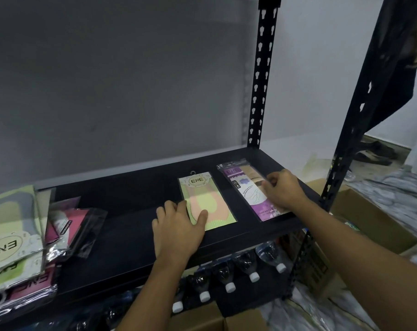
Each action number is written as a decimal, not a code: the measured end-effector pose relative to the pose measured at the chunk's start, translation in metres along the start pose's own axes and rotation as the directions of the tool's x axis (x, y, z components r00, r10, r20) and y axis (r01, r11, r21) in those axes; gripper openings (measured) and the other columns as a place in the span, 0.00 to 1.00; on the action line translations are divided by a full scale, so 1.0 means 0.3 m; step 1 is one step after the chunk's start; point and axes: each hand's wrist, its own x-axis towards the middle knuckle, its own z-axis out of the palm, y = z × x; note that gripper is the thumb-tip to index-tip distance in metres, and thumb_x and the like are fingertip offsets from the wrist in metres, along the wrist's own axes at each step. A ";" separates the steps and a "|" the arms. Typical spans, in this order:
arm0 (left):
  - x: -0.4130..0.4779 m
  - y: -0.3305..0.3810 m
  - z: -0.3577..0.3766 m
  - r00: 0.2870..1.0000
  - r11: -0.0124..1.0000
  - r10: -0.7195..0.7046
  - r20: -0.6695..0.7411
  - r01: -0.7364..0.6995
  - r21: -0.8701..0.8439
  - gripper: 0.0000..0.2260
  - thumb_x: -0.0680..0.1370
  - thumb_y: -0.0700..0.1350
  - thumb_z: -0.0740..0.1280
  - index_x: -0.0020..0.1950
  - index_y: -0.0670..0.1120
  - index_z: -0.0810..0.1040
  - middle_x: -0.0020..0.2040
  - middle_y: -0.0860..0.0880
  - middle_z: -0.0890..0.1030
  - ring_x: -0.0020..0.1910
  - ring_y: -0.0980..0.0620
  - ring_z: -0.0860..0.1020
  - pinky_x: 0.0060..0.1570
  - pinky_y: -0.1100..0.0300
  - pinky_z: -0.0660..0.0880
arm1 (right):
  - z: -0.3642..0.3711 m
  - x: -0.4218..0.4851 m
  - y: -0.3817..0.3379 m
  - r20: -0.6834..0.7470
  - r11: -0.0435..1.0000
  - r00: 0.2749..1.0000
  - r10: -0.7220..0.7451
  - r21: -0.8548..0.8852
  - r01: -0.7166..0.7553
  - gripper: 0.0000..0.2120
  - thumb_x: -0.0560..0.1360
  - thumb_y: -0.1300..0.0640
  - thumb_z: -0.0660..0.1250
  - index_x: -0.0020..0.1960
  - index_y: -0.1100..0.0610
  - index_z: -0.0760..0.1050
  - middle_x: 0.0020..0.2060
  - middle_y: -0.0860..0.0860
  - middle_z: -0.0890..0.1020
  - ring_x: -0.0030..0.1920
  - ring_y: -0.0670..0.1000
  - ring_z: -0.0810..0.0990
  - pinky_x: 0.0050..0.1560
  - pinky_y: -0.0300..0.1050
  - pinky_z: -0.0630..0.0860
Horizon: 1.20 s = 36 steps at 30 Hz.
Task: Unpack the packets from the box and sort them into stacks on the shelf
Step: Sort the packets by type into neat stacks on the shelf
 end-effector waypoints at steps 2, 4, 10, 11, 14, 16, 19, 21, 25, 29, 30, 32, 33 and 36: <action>0.001 -0.002 -0.002 1.000 1.000 -0.009 -0.003 0.009 -0.021 0.28 0.77 0.66 0.55 0.69 0.49 0.70 0.61 0.49 0.71 0.61 0.49 0.67 0.60 0.53 0.65 | -0.012 -0.024 -0.014 -0.002 0.999 1.000 -0.020 -0.035 0.020 0.19 0.75 0.48 0.65 0.61 0.59 0.77 0.58 0.56 0.75 0.57 0.57 0.74 0.57 0.57 0.75; 0.002 -0.002 -0.005 1.000 0.999 -0.018 -0.004 0.018 -0.046 0.29 0.77 0.66 0.56 0.70 0.49 0.70 0.62 0.49 0.72 0.61 0.49 0.67 0.60 0.53 0.65 | -0.021 -0.052 -0.028 -0.005 0.996 0.999 -0.032 -0.082 0.031 0.19 0.76 0.48 0.65 0.62 0.57 0.76 0.60 0.56 0.74 0.60 0.58 0.71 0.60 0.56 0.72; -0.011 -0.028 -0.047 0.998 0.964 -0.054 0.024 0.058 -0.260 0.25 0.77 0.63 0.61 0.69 0.50 0.69 0.64 0.50 0.71 0.64 0.49 0.67 0.63 0.52 0.64 | -0.005 -0.143 -0.095 -0.005 0.994 0.997 -0.079 -0.080 0.079 0.17 0.76 0.48 0.64 0.62 0.53 0.76 0.63 0.54 0.72 0.64 0.58 0.66 0.63 0.56 0.64; -0.018 -0.042 -0.064 0.998 0.956 -0.055 0.026 0.060 -0.287 0.25 0.77 0.62 0.61 0.70 0.51 0.68 0.64 0.51 0.71 0.64 0.50 0.67 0.64 0.52 0.64 | 0.005 -0.160 -0.114 -0.008 0.994 0.996 -0.094 -0.059 0.093 0.18 0.76 0.47 0.64 0.63 0.53 0.75 0.63 0.54 0.72 0.64 0.58 0.66 0.63 0.56 0.64; -0.048 -0.099 -0.135 0.999 0.943 -0.052 0.011 0.053 -0.330 0.24 0.78 0.60 0.63 0.70 0.51 0.68 0.63 0.53 0.72 0.65 0.53 0.67 0.64 0.53 0.62 | 0.040 -0.225 -0.193 -0.014 0.990 0.992 -0.126 0.070 0.126 0.18 0.74 0.47 0.67 0.60 0.55 0.77 0.60 0.54 0.75 0.62 0.58 0.71 0.62 0.57 0.70; -0.071 -0.153 -0.201 0.998 0.939 -0.057 -0.014 0.049 -0.340 0.23 0.78 0.59 0.63 0.70 0.52 0.68 0.62 0.54 0.72 0.65 0.54 0.67 0.65 0.54 0.61 | 0.070 -0.279 -0.260 0.005 0.978 0.987 -0.159 0.141 0.156 0.17 0.73 0.47 0.68 0.57 0.56 0.78 0.54 0.55 0.78 0.56 0.57 0.75 0.58 0.57 0.74; -0.104 -0.254 -0.316 0.994 0.933 -0.077 -0.084 0.042 -0.357 0.21 0.77 0.58 0.64 0.67 0.53 0.69 0.61 0.55 0.72 0.65 0.54 0.68 0.69 0.50 0.62 | 0.121 -0.377 -0.382 0.041 0.957 0.976 -0.215 0.207 0.203 0.16 0.73 0.48 0.69 0.56 0.55 0.79 0.49 0.51 0.77 0.52 0.54 0.76 0.55 0.55 0.76; -0.128 -0.332 -0.394 0.985 0.933 -0.106 -0.136 0.051 -0.355 0.20 0.76 0.57 0.65 0.66 0.53 0.70 0.60 0.55 0.72 0.64 0.54 0.70 0.68 0.49 0.63 | 0.155 -0.443 -0.477 0.058 0.940 0.966 -0.253 0.250 0.231 0.14 0.73 0.48 0.69 0.56 0.53 0.78 0.48 0.50 0.77 0.52 0.53 0.76 0.56 0.53 0.75; -0.183 -0.500 -0.542 0.954 0.945 -0.172 -0.245 0.089 -0.316 0.17 0.76 0.54 0.66 0.64 0.53 0.72 0.58 0.54 0.74 0.60 0.51 0.70 0.62 0.50 0.64 | 0.223 -0.561 -0.692 0.073 0.878 0.926 -0.371 0.352 0.325 0.13 0.74 0.50 0.69 0.56 0.55 0.78 0.48 0.50 0.77 0.45 0.45 0.74 0.50 0.41 0.74; -0.238 -0.661 -0.646 0.924 0.943 -0.243 -0.296 0.154 -0.294 0.16 0.77 0.52 0.67 0.63 0.51 0.72 0.58 0.53 0.75 0.60 0.50 0.71 0.60 0.50 0.63 | 0.302 -0.649 -0.892 0.101 0.826 0.892 -0.441 0.434 0.359 0.11 0.74 0.52 0.69 0.54 0.55 0.78 0.46 0.49 0.76 0.39 0.41 0.73 0.45 0.34 0.71; -0.250 -0.700 -0.667 0.912 0.940 -0.271 -0.308 0.181 -0.290 0.16 0.77 0.52 0.67 0.63 0.51 0.73 0.59 0.52 0.75 0.60 0.50 0.71 0.61 0.49 0.63 | 0.324 -0.667 -0.935 0.116 0.819 0.885 -0.452 0.447 0.359 0.10 0.74 0.53 0.69 0.53 0.55 0.78 0.45 0.50 0.76 0.39 0.41 0.73 0.43 0.31 0.70; -0.271 -0.777 -0.698 0.879 0.929 -0.334 -0.340 0.246 -0.277 0.16 0.76 0.52 0.67 0.63 0.49 0.74 0.60 0.51 0.76 0.62 0.49 0.70 0.61 0.47 0.63 | 0.367 -0.694 -1.012 0.143 0.811 0.875 -0.463 0.467 0.353 0.08 0.74 0.53 0.69 0.52 0.55 0.79 0.45 0.51 0.76 0.38 0.42 0.74 0.42 0.32 0.70; -0.280 -0.814 -0.710 0.860 0.922 -0.368 -0.353 0.286 -0.263 0.17 0.76 0.52 0.67 0.63 0.49 0.74 0.60 0.50 0.76 0.63 0.48 0.69 0.62 0.47 0.63 | 0.387 -0.705 -1.045 0.154 0.809 0.872 -0.465 0.473 0.348 0.09 0.74 0.53 0.69 0.52 0.56 0.79 0.45 0.51 0.77 0.39 0.43 0.74 0.43 0.34 0.71; -0.298 -0.912 -0.731 0.811 0.884 -0.466 -0.354 0.414 -0.216 0.20 0.75 0.55 0.65 0.65 0.49 0.73 0.62 0.48 0.75 0.64 0.46 0.67 0.63 0.45 0.62 | 0.436 -0.725 -1.129 0.199 0.821 0.875 -0.440 0.484 0.303 0.11 0.75 0.50 0.68 0.52 0.57 0.79 0.43 0.50 0.77 0.44 0.48 0.76 0.48 0.42 0.73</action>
